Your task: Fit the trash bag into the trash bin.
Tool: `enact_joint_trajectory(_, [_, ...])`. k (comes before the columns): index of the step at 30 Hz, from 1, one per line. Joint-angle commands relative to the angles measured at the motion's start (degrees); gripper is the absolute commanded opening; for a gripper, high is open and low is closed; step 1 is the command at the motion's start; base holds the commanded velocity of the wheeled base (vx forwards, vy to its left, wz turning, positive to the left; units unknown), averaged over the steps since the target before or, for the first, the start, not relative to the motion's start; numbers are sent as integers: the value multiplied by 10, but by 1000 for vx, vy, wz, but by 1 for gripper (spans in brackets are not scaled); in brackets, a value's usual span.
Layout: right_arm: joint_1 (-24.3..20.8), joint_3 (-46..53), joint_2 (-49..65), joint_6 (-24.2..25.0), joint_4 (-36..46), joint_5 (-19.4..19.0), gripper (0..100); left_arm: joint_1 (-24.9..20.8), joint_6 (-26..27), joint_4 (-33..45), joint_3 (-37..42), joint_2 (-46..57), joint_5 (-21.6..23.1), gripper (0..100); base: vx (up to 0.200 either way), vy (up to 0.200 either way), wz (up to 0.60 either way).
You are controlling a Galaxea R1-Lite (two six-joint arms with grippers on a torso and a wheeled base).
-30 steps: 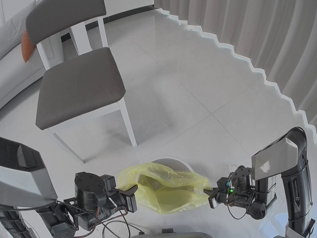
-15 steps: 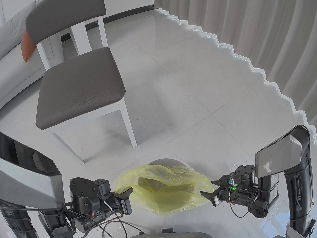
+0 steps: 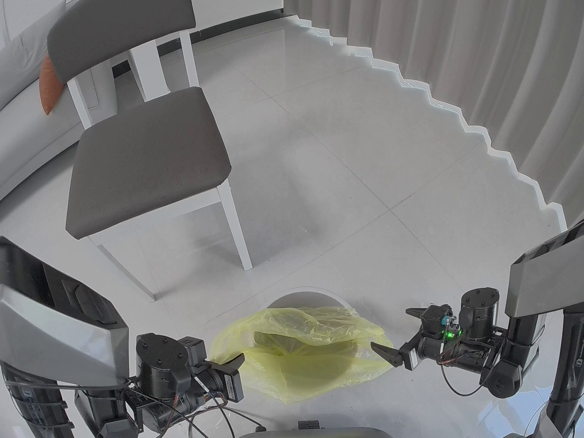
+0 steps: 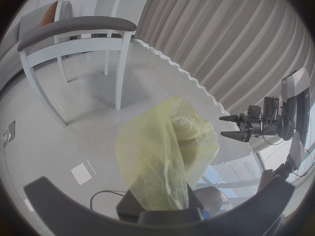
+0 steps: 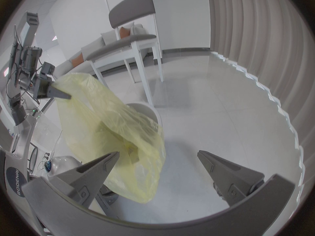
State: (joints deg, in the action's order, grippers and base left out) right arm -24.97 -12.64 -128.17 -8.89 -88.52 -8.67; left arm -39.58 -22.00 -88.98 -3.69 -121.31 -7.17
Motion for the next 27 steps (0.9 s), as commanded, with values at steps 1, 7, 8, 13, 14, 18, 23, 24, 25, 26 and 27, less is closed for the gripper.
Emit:
enact_joint_trajectory(1, [-48,-62,27,-3,45,0,100,0,0,-10,5,-2,-4,0,0,0,0])
enact_joint_trajectory(7, [-86,-145,26,-3,128,0,100,1,1,-10,18,-1,-7,100,0,0,0])
enact_joint_trajectory(8, [-92,-169,25,-3,155,0,100,2,1,-10,18,1,-7,100,0,0,0])
enact_joint_trajectory(13, [-111,-268,18,-17,262,0,100,2,1,-10,18,6,-8,100,0,0,0])
enact_joint_trajectory(14, [-112,-283,14,-23,278,0,100,3,1,-10,18,7,-7,100,0,0,0])
enact_joint_trajectory(18, [-114,-360,-10,-52,347,0,100,2,1,-10,17,10,-7,100,0,0,0])
enact_joint_trajectory(23, [-127,-430,-49,-59,396,0,100,-1,2,-10,19,10,-8,100,0,0,0])
enact_joint_trajectory(24, [-128,-432,-51,-59,396,0,100,-1,2,-10,19,11,-8,100,0,0,0])
enact_joint_trajectory(25, [-134,-440,-59,-59,397,0,100,-1,2,-10,20,13,-10,100,0,0,0])
enact_joint_trajectory(26, [-137,-444,-66,-60,397,0,100,-1,2,-10,23,20,-13,100,0,0,0])
enact_joint_trajectory(27, [-138,-444,-68,-60,397,0,100,-1,2,-10,25,23,-13,100,0,0,0])
